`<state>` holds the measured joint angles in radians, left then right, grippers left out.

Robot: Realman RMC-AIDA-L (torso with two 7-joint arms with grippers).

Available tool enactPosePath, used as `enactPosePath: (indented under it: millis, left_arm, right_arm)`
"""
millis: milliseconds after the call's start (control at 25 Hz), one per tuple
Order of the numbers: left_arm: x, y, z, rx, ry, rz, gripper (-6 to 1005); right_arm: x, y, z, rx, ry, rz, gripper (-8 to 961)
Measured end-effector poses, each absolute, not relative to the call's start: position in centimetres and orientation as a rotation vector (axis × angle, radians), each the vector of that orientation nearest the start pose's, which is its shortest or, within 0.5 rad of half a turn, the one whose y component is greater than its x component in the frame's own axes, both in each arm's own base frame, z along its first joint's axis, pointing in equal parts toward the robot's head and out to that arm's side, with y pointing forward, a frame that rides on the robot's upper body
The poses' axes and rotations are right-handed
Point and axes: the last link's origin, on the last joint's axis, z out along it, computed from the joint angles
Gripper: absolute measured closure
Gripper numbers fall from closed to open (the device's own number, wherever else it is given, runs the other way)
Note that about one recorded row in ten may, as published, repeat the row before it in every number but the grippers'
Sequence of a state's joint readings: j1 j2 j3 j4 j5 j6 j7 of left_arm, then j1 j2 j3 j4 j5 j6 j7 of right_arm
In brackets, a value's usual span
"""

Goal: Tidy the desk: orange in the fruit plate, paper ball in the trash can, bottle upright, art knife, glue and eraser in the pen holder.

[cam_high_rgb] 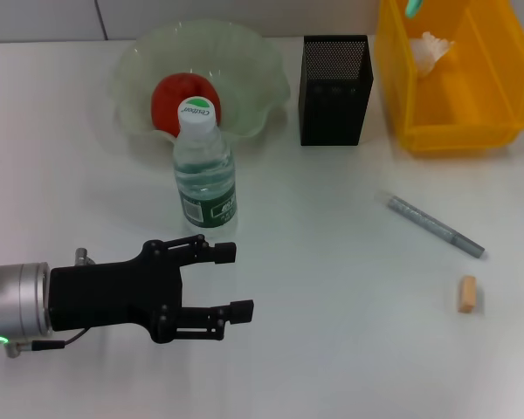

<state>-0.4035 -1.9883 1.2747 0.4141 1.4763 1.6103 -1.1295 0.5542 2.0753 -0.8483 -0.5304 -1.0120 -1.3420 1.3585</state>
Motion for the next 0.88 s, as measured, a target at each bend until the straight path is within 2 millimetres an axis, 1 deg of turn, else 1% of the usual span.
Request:
enactPosePath:
  millis: [80,120,160,240,320,520,720,880]
  left_arm:
    - [-27.5,26.1,-3.7,-2.897,-0.556,-0.924,155]
    - [-27.5,26.1,-3.8,-2.895,-0.560,-0.930,155]
    - [-27.5,26.1,-3.8,-2.895,-0.560,-0.930,155]
    - [-27.3,26.0,-3.8,-2.898,-0.556,-0.944,155]
    - [-27.0,25.9,-3.9,-2.900,-0.542,-0.954,155]
    - [-26.9,26.0,-4.1,-2.902,-0.532,-0.952,155]
    - [-26.9,26.0,-4.1,-2.900,-0.531,-0.950,155]
    - [-26.9,26.0,-4.4,-2.897,-0.533,-0.936,155]
  right_arm:
    - [22.4,39.6,4.8,-1.858,0.765,1.504,727]
    - [22.8,40.3,3.6,-1.811,0.838,1.479,725]
    - [22.8,40.3,3.6,-1.811,0.838,1.479,722]
    - [23.0,41.4,2.5,-1.768,0.936,1.429,716]
    - [22.6,42.6,1.2,-1.757,1.018,1.373,710]
    - [21.5,44.6,-0.9,-1.792,1.100,1.224,696]
    - [21.6,44.7,-1.6,-1.819,1.087,1.150,682]
    - [21.4,44.7,-2.0,-1.850,1.075,1.133,670]
